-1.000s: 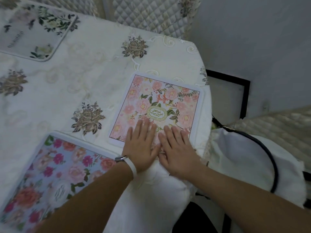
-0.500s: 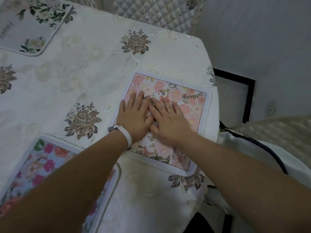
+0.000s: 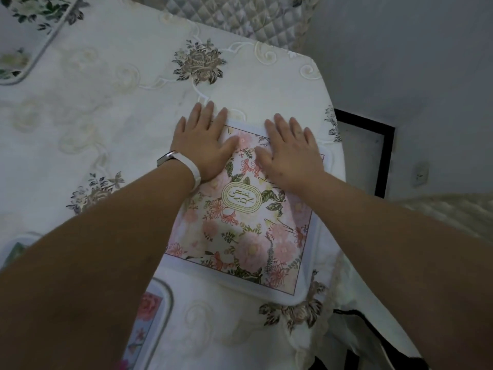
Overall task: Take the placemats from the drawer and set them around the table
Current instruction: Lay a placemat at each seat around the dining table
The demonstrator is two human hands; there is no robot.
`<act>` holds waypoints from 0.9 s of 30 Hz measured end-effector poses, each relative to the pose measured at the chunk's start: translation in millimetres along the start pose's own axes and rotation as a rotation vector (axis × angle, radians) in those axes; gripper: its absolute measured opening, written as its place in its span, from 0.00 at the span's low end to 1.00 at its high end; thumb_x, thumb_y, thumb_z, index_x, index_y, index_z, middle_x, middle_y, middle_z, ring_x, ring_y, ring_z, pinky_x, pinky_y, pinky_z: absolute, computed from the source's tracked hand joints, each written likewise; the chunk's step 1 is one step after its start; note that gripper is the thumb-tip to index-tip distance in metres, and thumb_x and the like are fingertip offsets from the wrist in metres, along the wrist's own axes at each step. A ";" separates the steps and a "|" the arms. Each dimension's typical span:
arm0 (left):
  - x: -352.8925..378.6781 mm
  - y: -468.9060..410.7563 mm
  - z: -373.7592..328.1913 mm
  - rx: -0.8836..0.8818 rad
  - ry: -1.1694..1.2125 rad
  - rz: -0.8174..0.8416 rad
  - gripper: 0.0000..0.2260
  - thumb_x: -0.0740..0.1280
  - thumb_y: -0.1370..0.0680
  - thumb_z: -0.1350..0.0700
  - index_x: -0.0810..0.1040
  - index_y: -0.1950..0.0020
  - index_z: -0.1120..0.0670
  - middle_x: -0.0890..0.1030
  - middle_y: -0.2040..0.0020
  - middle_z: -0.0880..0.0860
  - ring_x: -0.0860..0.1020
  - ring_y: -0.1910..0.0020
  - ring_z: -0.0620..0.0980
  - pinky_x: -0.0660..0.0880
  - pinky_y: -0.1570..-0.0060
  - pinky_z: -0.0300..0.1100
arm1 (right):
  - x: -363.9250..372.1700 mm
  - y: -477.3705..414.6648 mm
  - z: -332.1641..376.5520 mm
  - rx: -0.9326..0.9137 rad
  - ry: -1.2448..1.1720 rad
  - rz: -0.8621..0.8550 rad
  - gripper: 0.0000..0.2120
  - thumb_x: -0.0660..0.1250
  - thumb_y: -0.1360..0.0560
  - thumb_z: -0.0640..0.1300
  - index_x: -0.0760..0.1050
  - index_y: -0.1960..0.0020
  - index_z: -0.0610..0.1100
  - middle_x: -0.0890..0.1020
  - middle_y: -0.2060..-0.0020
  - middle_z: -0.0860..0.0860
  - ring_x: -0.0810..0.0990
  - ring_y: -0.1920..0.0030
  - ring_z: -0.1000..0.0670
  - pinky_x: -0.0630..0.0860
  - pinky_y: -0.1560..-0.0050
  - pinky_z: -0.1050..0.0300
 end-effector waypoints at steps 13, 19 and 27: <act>15.6 114.9 37.6 -0.121 0.045 0.011 0.33 0.43 0.20 0.34 0.43 0.19 0.49 0.43 0.19 0.52 0.41 0.21 0.53 0.43 0.24 0.55 | 12.9 102.2 -32.7 0.173 -0.079 0.044 0.34 0.41 0.19 0.61 0.39 0.20 0.44 0.39 0.21 0.46 0.36 0.22 0.45 0.38 0.23 0.45; 28.2 182.4 36.1 -0.125 0.049 0.076 0.34 0.42 0.20 0.35 0.39 0.20 0.51 0.37 0.20 0.52 0.37 0.22 0.53 0.41 0.24 0.52 | 26.1 161.4 -7.4 0.148 -0.053 0.125 0.35 0.37 0.21 0.63 0.35 0.21 0.46 0.35 0.22 0.47 0.33 0.23 0.46 0.36 0.24 0.46; 20.2 238.5 29.4 -0.032 0.028 0.166 0.33 0.48 0.22 0.37 0.53 0.20 0.53 0.49 0.19 0.52 0.49 0.21 0.53 0.54 0.24 0.52 | 18.5 224.3 15.0 0.089 -0.006 0.247 0.38 0.35 0.25 0.64 0.40 0.20 0.45 0.42 0.20 0.45 0.43 0.21 0.44 0.44 0.24 0.44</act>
Point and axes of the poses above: each hand's wrist, its own y-axis away from the middle knuckle, its own x-axis out of the palm, z = x × y, the point moved 5 cm from there along -y, towards the middle knuckle
